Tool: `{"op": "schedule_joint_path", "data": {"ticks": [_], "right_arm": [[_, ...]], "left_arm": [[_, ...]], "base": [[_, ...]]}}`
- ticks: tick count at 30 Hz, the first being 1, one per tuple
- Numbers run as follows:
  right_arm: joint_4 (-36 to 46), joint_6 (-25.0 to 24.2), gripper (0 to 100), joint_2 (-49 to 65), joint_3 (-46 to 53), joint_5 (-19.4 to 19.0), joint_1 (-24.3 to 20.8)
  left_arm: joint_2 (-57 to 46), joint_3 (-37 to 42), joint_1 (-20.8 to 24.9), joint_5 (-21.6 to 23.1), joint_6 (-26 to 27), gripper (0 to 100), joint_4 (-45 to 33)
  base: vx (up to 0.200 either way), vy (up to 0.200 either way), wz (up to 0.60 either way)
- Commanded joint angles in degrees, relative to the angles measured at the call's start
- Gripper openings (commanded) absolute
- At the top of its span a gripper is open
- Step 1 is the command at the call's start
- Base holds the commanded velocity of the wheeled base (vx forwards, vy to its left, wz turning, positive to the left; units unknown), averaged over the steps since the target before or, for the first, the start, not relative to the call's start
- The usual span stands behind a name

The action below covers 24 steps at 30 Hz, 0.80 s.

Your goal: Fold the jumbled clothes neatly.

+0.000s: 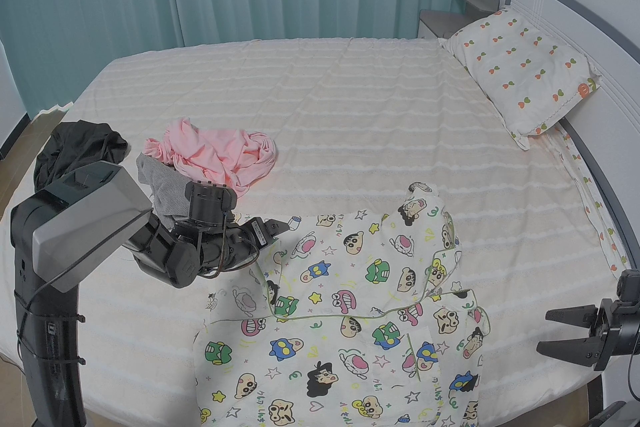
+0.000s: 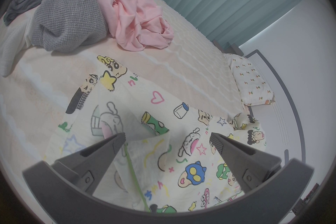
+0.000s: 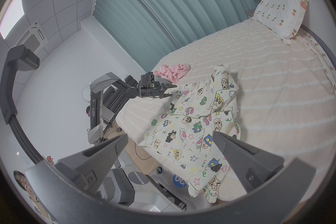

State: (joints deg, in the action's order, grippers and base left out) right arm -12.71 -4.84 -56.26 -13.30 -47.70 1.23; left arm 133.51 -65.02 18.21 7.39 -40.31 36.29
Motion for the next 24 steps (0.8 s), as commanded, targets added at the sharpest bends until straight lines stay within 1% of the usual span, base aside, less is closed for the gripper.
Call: {"op": "schedule_joint_path", "data": {"ticks": [1, 5, 12, 13, 14, 17, 19, 20, 24], "right_arm": [[0.0, 0.0, 100, -0.2, 0.0, 0.0, 0.0], [0.0, 0.0, 100, -0.2, 0.4, 0.2, -1.0], [0.0, 0.0, 100, -0.3, 0.6, 0.2, -1.1], [0.0, 0.0, 100, -0.4, 0.6, 0.2, -1.1], [0.0, 0.0, 100, -0.4, 0.6, 0.2, -1.1], [0.0, 0.0, 100, -0.3, 0.6, 0.2, -1.1], [0.0, 0.0, 100, -0.3, 0.6, 0.2, -1.1], [0.0, 0.0, 100, -0.4, 0.6, 0.4, -1.0], [0.0, 0.0, 100, -0.4, 0.6, 0.4, -1.1]], "left_arm": [[1.7, -0.6, -0.1, -0.2, 0.1, 100, -0.1], [2.2, -0.5, 0.0, -0.2, 0.1, 100, 0.0], [2.1, -0.1, 1.3, -0.4, 0.0, 100, 0.0], [2.0, 0.0, 1.6, -1.1, 0.0, 100, 0.0], [2.0, -0.1, 1.7, -1.3, 0.0, 0, 0.0], [1.8, 0.4, 1.9, -3.2, 0.1, 0, -0.2], [1.8, 0.4, 1.9, -3.2, 0.1, 0, -0.2], [1.1, 1.7, 1.9, -7.7, 0.1, 0, -0.6], [-0.4, 3.7, 1.8, -9.6, 0.2, 0, -0.5]], "base": [[0.0, 0.0, 0.0], [0.0, 0.0, 0.0], [0.0, 0.0, 0.0], [0.0, 0.0, 0.0], [0.0, 0.0, 0.0], [0.0, 0.0, 0.0], [0.0, 0.0, 0.0], [0.0, 0.0, 0.0], [0.0, 0.0, 0.0]]}}
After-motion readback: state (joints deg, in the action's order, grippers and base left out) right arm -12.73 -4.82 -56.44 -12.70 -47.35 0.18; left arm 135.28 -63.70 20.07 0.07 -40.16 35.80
